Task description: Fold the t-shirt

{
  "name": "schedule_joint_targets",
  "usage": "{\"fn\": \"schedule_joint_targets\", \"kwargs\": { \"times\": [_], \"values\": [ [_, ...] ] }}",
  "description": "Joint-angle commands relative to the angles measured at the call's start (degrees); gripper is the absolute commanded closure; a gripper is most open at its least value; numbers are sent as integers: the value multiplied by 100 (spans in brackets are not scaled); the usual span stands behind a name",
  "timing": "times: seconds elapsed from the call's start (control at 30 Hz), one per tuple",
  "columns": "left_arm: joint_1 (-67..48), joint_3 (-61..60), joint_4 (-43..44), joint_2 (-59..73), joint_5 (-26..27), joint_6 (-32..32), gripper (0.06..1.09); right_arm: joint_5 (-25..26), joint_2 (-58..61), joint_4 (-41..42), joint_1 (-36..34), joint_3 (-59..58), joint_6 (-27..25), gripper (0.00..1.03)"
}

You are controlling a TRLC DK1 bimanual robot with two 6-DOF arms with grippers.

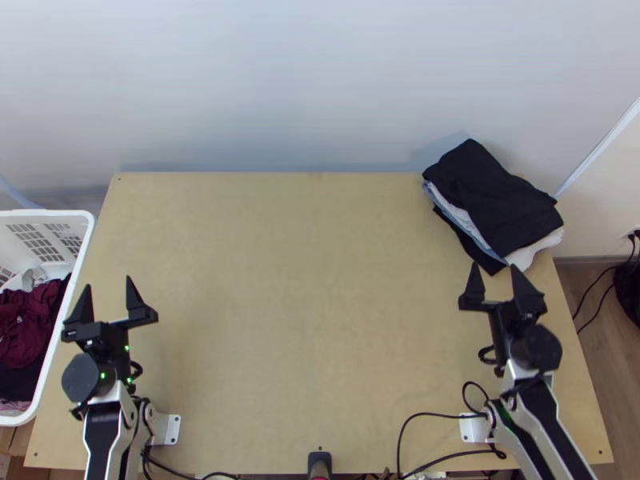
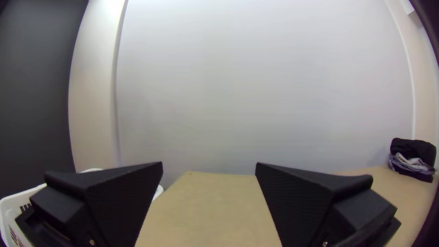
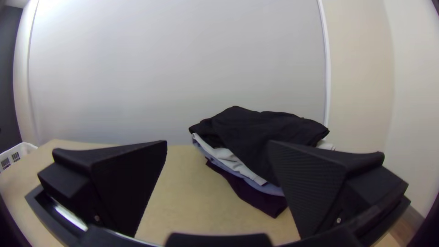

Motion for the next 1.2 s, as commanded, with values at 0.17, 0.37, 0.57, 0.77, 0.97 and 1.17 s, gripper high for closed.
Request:
{"fn": "schedule_joint_targets", "kwargs": {
  "times": [0.17,0.37,0.57,0.77,0.97,1.17],
  "values": [
    [-233,-248,-920,-639,35,-328,10,-3,-3037,-2097,286,-478,21,4],
    [-233,-231,-1377,-639,44,-530,10,-3,-2985,-2800,49,-460,-392,4],
    [-233,-231,-1377,-631,44,-521,10,-3,-2985,-2783,57,-460,-392,4],
    [-233,-231,-1377,-631,44,-530,10,-3,-2993,-2783,57,-460,-392,4],
    [-233,-231,-1377,-631,44,-521,10,-3,-2993,-2783,57,-460,-392,4],
    [-242,-231,-1377,-631,44,-530,10,-3,-2993,-2783,57,-460,-392,4]
  ]
}}
